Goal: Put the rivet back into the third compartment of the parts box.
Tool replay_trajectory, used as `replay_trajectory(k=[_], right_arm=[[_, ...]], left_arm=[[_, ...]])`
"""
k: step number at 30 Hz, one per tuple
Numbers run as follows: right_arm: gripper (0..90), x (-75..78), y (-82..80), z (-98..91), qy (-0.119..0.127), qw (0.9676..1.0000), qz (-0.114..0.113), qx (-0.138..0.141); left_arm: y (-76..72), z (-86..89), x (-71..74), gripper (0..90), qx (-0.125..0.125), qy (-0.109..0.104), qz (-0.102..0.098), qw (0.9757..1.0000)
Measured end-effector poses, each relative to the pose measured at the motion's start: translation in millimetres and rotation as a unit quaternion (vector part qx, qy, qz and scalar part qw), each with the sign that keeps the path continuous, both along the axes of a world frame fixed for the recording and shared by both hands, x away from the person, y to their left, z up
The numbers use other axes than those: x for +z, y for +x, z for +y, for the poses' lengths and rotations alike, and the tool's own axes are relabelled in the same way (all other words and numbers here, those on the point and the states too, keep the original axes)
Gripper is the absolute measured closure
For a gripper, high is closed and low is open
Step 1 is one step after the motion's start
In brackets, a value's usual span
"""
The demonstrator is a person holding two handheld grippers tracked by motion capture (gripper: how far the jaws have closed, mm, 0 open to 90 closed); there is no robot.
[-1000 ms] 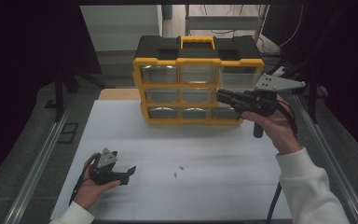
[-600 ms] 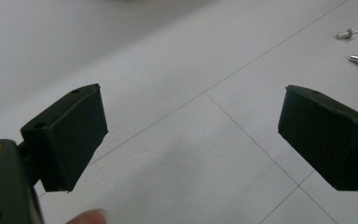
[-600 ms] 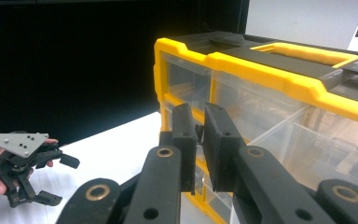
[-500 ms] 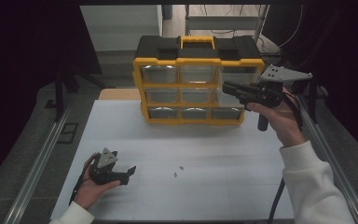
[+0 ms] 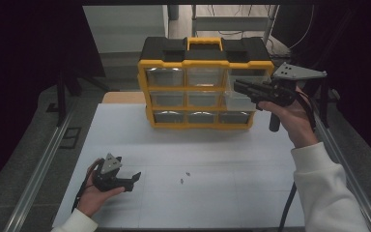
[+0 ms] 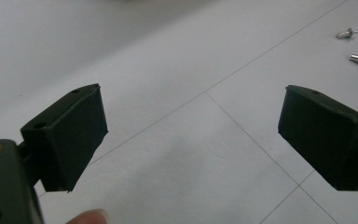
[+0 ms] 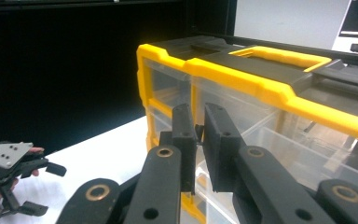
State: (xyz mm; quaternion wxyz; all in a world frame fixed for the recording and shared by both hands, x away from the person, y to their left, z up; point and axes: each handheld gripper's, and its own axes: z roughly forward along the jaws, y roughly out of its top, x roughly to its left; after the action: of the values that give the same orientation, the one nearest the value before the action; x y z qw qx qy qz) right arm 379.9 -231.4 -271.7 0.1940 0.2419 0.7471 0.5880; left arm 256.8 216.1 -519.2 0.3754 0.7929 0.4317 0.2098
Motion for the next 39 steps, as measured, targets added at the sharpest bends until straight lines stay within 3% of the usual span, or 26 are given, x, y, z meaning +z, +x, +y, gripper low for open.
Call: replay_trajectory(k=[9, 14, 20, 22, 26, 32, 39], right_arm=[[83.1, 4.8, 11.3, -2.7, 0.001, 0.9992, -0.003, -0.039], [83.1, 5.2, 16.7, -3.5, -0.012, 0.9971, -0.004, -0.075], [82.6, 3.6, 22.7, -2.4, -0.01, 0.9958, 0.004, -0.091], [76.4, 2.1, 24.8, -2.2, -0.01, 0.9938, 0.004, -0.111], [53.4, 0.4, 24.8, -0.2, 0.003, 0.9921, -0.008, -0.125], [42.0, -2.6, 20.1, 2.3, 0.022, 0.9961, -0.002, -0.085], [39.7, -8.8, 6.6, 7.0, 0.035, 0.9982, -0.009, -0.048]], left_arm=[[-0.1, 0.4, 0.2, 8.3, 0.001, 0.0, -0.001, 1.0], [0.0, 0.4, 0.1, 8.2, 0.0, 0.0, -0.001, 1.0], [-0.1, 0.3, 0.1, 8.2, 0.0, 0.0, -0.001, 1.0], [-0.2, 0.4, 0.2, 8.3, 0.0, 0.0, -0.001, 1.0], [0.0, 0.6, 0.0, 8.3, 0.0, 0.001, -0.001, 1.0], [-0.2, 0.5, 0.2, 8.3, 0.0, 0.001, -0.001, 1.0], [0.0, 0.1, -0.1, 8.3, -0.001, 0.003, 0.0, 1.0]])
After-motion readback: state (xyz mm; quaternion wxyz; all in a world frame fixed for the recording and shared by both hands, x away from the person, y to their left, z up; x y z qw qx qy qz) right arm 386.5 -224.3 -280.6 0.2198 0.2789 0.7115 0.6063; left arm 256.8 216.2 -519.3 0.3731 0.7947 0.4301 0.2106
